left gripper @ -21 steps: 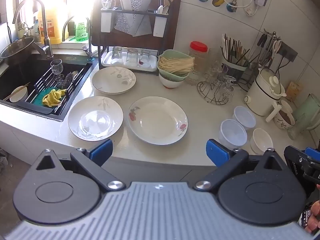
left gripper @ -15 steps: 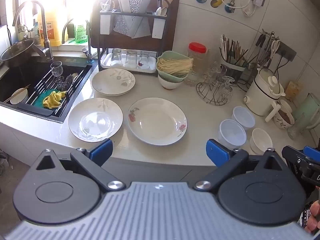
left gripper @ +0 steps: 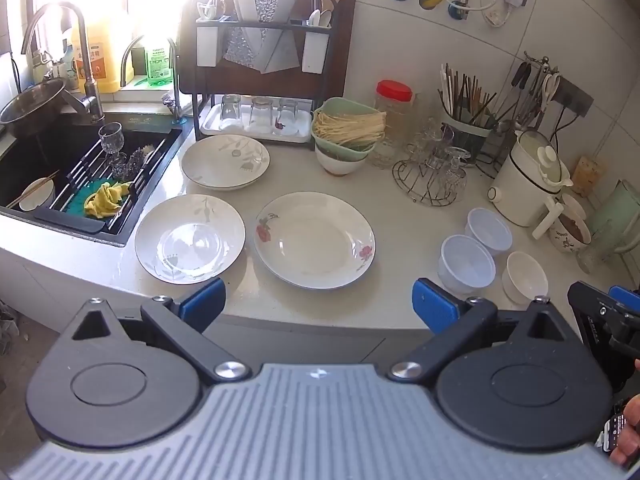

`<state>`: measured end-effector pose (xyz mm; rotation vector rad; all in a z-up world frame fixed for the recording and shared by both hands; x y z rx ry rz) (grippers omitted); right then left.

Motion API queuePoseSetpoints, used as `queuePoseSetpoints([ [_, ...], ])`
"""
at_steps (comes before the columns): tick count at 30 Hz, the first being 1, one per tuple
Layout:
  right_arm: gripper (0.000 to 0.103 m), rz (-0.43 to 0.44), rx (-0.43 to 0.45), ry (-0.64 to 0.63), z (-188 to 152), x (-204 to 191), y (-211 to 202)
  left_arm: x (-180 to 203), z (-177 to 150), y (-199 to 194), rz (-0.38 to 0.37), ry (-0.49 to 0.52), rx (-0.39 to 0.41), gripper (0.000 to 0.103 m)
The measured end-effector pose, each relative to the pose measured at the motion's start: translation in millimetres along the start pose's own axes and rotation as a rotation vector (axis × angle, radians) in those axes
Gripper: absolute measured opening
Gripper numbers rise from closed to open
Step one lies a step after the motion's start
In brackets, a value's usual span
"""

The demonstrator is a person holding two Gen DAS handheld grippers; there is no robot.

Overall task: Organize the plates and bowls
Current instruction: 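Move both grippers toward the white plates on the counter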

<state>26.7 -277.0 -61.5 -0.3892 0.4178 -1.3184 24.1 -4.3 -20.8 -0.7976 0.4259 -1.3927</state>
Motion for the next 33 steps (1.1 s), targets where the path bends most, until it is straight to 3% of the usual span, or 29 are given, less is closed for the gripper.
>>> queuePoseSetpoints([
  [33, 0.103, -0.019, -0.037, 0.014, 0, 0, 14, 10, 10, 28, -0.040, 0.049, -0.050, 0.101],
])
Point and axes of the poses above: each gripper's, at about its wrist camera, not at the fingertips, and y roughly the way its jaws point, x to its right, z to its top, the point moved 3 cm from there along y, roughly the way its jaws point, and after that the axes turned 3 degrees about -y, right-handed, at the moved point
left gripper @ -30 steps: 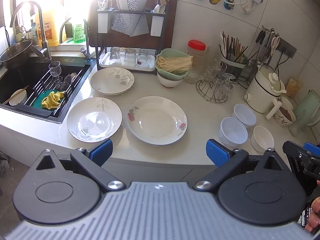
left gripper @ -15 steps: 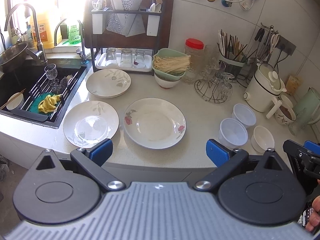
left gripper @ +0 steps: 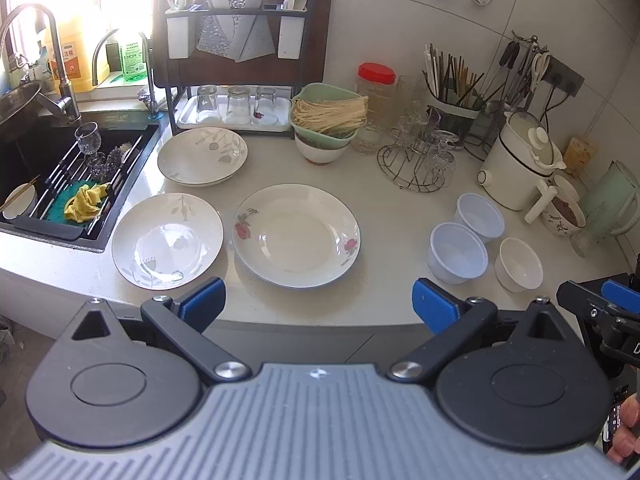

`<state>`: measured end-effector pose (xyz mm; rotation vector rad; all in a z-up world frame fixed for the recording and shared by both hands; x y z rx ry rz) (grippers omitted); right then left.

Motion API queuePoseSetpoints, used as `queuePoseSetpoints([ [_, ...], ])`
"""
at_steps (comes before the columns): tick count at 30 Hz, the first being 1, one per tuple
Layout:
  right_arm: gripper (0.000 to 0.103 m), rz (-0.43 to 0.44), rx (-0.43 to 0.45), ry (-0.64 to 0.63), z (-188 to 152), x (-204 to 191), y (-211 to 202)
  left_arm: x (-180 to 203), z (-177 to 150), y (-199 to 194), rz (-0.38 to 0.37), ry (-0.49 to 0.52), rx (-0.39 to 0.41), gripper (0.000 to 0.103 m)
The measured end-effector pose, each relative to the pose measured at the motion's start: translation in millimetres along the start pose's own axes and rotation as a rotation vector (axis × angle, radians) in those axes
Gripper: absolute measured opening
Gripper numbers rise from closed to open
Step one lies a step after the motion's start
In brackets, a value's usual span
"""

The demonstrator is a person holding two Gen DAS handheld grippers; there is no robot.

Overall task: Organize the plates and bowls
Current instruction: 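Move both grippers toward the white plates on the counter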

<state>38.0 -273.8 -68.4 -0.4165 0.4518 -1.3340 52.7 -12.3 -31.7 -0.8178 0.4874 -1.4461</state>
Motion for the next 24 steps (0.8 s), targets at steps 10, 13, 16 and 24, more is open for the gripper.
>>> queuePoseSetpoints([
  [10, 0.103, -0.010, -0.011, 0.019, -4.6, 2.8, -2.1, 1.2, -4.4, 2.6, -0.006, 0.008, -0.011, 0.101],
  [13, 0.103, -0.009, -0.013, 0.021, -4.9, 2.9, -2.4, 2.0, -4.7, 2.8, -0.009, 0.007, -0.009, 0.101],
  [16, 0.103, -0.006, -0.009, 0.017, -4.7, 1.7, -3.5, 2.3, -4.6, 3.2, -0.010, 0.008, -0.008, 0.101],
  [24, 0.103, 0.014, -0.009, 0.025, -5.2, 1.8, -3.6, 4.5, -4.7, 3.5, -0.009, 0.012, -0.010, 0.101],
])
Point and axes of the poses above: each gripper's, at about its wrist camera, not at the fingertips, and y roughly the way its jaws point, x to its right, z to its top, the point moved 3 cm from there along y, roughly the way its jaws point, and after that the axes turned 3 degrees about -y, right-handed, at the moved point
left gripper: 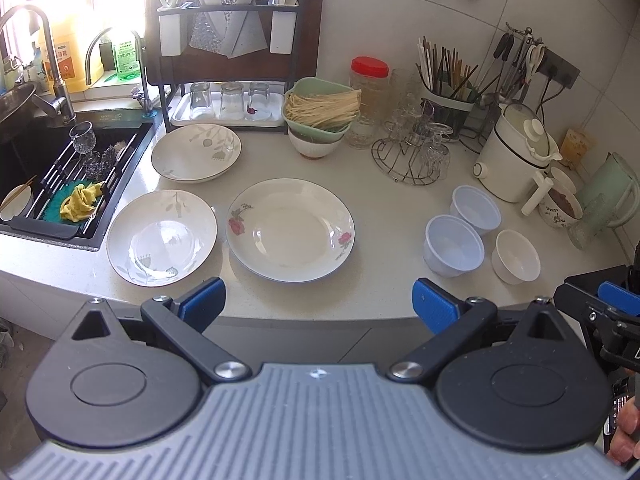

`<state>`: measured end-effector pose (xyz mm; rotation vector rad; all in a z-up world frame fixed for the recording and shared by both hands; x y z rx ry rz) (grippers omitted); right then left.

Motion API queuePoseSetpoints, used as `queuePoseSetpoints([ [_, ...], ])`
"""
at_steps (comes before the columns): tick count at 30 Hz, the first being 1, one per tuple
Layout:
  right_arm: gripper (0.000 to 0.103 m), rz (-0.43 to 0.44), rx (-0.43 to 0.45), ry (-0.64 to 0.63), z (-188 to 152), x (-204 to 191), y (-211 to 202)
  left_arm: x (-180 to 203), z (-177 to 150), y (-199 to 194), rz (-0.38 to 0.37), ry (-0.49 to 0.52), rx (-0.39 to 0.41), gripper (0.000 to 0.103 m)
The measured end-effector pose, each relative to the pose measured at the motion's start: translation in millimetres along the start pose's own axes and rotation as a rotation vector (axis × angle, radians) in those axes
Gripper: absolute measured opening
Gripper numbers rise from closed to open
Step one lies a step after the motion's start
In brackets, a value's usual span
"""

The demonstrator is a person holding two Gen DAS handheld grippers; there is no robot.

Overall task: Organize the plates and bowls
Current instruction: 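Move both grippers toward the white plates on the counter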

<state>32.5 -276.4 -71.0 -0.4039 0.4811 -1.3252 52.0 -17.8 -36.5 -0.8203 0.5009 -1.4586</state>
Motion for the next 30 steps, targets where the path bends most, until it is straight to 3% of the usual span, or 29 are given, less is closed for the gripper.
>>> queuePoseSetpoints([
  [5, 0.103, -0.037, 0.001, 0.012, -1, 3, 0, 0, 1, -4, -0.001, -0.010, 0.022, 0.101],
  [30, 0.103, 0.060, -0.011, -0.017, -14, 33, -6, 49, -17, -1, 0.019, 0.015, 0.006, 0.101],
])
Point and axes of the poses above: each gripper's, at about its wrist camera, not at the fingertips, and y roughly the way its jaws point, x to its right, z to its top, the point moved 3 cm from there along y, roughly the way its jaws point, and after that the axes turned 3 degrees about -y, right-handed, at the moved point
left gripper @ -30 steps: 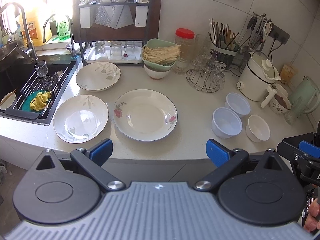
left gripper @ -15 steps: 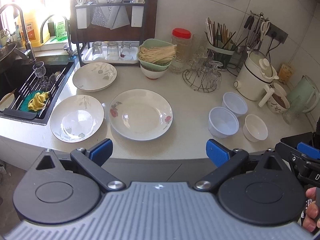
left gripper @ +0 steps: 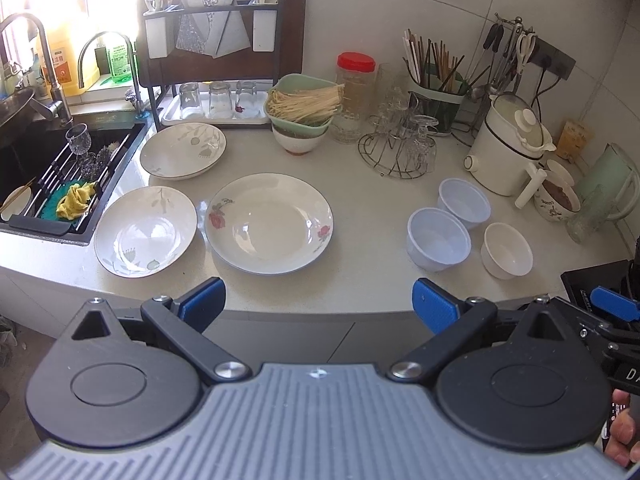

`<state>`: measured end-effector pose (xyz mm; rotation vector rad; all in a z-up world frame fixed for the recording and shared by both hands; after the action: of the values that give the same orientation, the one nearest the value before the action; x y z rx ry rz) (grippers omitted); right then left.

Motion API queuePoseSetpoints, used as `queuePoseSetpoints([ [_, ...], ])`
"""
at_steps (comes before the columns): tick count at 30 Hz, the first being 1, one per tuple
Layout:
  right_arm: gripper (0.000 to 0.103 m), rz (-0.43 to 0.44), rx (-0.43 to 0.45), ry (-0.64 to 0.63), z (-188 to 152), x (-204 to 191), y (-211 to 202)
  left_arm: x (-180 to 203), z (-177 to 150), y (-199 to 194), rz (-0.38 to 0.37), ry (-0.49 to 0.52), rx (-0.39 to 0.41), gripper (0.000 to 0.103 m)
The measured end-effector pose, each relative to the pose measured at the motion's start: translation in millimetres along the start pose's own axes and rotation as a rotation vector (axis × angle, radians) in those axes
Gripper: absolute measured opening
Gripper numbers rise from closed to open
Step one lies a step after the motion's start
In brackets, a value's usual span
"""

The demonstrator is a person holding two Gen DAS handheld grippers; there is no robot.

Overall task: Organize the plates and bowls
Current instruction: 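Move both grippers toward the white plates on the counter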

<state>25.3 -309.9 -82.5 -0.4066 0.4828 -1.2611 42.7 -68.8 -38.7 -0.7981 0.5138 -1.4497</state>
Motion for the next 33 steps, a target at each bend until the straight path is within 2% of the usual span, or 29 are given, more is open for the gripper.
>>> queuePoseSetpoints([
  [11, 0.103, 0.068, 0.032, -0.032, 2, 14, -4, 22, -23, -2, 0.040, -0.027, -0.003, 0.101],
  [16, 0.103, 0.068, 0.038, 0.015, 0, 23, -4, 26, -29, 1, 0.043, -0.045, -0.010, 0.101],
  [21, 0.103, 0.052, 0.041, -0.001, -8, 21, 0, 27, -31, 9, 0.038, -0.025, -0.009, 0.101],
  [27, 0.103, 0.024, 0.048, 0.042, -9, 11, 7, 17, -23, 23, 0.005, 0.015, -0.012, 0.101],
  [33, 0.103, -0.010, 0.051, 0.058, -6, -11, 23, -11, -8, 43, -0.018, 0.049, -0.036, 0.101],
])
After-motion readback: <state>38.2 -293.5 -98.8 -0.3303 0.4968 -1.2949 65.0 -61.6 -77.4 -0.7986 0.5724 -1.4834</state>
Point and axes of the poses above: each gripper's, at about its wrist camera, not at the fingertips, and y roughly the way its jaws point, x to its right, z to its top, the point moved 3 cm from there along y, roughly the way its jaws point, and after that the axes turned 3 degrees about -y, right-handed, at the moved point
